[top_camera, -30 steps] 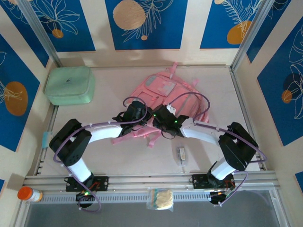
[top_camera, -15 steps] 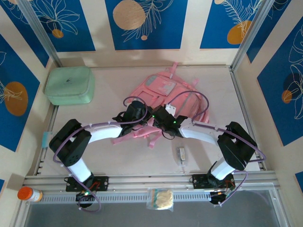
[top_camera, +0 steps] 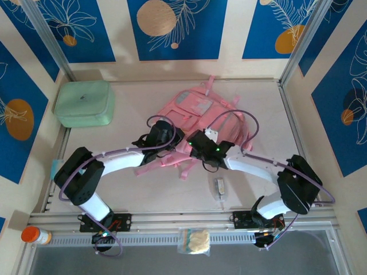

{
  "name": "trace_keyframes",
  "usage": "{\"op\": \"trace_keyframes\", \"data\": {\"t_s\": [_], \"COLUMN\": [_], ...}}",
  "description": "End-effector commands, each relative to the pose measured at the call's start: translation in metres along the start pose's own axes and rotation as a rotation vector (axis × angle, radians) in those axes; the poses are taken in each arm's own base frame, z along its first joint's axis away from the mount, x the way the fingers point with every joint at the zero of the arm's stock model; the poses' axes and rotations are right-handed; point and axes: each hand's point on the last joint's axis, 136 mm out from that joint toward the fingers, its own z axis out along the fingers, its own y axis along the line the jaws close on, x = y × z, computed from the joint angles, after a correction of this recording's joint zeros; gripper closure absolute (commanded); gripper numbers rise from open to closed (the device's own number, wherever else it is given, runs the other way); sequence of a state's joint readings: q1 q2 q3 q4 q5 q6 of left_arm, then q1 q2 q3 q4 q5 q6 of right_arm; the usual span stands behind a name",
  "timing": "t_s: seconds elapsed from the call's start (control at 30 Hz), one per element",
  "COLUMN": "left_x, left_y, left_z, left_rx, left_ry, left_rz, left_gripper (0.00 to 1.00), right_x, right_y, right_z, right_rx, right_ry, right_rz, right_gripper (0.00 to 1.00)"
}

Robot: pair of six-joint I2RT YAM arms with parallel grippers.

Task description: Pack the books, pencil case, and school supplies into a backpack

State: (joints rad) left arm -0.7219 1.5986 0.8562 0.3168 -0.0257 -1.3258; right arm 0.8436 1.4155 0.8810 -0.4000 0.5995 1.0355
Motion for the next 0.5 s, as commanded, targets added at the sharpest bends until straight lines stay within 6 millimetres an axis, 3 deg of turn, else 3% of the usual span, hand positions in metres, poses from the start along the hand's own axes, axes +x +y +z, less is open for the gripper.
{"op": "trace_keyframes", "data": {"t_s": [0.0, 0.1, 0.13, 0.3, 0.47], "left_x": [-0.031, -0.033, -0.033, -0.03, -0.032], "left_y": [0.004, 0.009, 0.009, 0.004, 0.001], "left_z": [-0.013, -0.014, -0.014, -0.009, -0.011], "left_rx": [-0.011, -0.017, -0.018, -0.006, -0.006], "left_ry": [-0.074, -0.068, -0.069, -0.045, -0.051], "left_rz": [0.037, 0.039, 0.043, 0.05, 0.062], "left_gripper": [1.0, 1.0, 1.0, 1.0, 1.0], "right_x": [0.016, 0.015, 0.015, 0.017, 0.009], "right_y": [-0.04, -0.065, -0.064, -0.034, -0.029], "right_z": [-0.01, -0.017, -0.016, -0.005, 0.0], "right_rx": [0.065, 0.137, 0.127, -0.028, -0.012], "right_ry": [0.09, 0.112, 0.111, 0.156, 0.152], "right_rz": [-0.068, -0.061, -0.077, -0.168, -0.215], "right_gripper": [1.0, 1.0, 1.0, 0.98, 0.83]}}
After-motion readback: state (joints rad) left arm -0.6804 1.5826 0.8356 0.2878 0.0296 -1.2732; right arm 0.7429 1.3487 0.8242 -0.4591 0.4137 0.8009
